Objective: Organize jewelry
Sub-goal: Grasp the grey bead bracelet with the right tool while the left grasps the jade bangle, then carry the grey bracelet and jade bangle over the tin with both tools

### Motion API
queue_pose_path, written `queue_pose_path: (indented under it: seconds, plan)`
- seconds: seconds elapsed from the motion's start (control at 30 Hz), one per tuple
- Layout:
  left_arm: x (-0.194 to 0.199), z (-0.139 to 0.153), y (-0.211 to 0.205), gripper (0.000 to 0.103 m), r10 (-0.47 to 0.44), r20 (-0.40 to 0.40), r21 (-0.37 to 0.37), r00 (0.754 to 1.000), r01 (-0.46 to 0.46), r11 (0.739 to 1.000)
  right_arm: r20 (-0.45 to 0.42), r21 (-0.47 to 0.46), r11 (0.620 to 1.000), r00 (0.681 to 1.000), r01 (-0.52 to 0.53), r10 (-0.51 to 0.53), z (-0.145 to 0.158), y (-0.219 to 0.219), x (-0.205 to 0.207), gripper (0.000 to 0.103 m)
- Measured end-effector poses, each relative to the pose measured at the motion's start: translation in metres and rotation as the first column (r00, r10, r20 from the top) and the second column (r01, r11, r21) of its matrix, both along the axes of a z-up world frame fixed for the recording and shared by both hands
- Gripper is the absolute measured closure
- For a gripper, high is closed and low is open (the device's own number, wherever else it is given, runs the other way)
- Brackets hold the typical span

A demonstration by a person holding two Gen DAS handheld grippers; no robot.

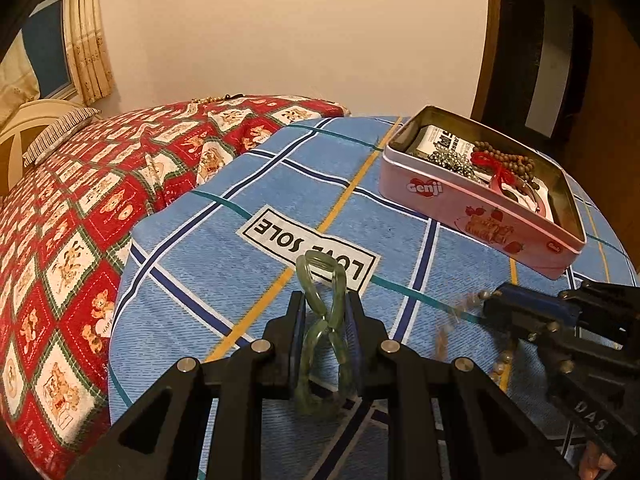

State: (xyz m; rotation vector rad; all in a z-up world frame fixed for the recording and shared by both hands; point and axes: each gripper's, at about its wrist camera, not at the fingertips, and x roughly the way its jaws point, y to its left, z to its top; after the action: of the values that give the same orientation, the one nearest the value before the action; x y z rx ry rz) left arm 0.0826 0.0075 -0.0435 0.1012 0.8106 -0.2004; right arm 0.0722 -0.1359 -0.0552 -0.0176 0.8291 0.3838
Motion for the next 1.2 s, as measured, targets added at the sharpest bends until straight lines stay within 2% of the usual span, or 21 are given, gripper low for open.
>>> queue_pose_path:
  seconds: [0.3, 0.63, 1.0, 1.2]
  plan:
    - [-0.001, 0.001, 0.002, 0.083, 0.009, 0.011, -0.017, 1.0, -0.009, 1.0, 0.109, 0.06, 0.998, 0.994, 0.016, -0.022, 0.017, -0.003, -0.01, 0.09]
    - [-0.008, 0.007, 0.0, 0.083, 0.014, 0.049, -0.015, 0.999, -0.013, 1.0, 0.255, 0.116, 0.992, 0.964, 0.044, -0.072, 0.041, -0.01, -0.025, 0.09]
    - [-0.012, 0.021, -0.013, 0.083, 0.018, 0.135, -0.047, 0.991, -0.011, 0.999, 0.296, 0.177, 0.981, 0.946, 0.081, -0.132, 0.052, -0.024, -0.029, 0.09]
    - [-0.009, 0.018, -0.029, 0.083, -0.008, 0.135, -0.047, 0.991, 0.014, 0.999, 0.297, 0.203, 0.974, 0.941, 0.104, -0.162, 0.055, -0.034, -0.029, 0.09]
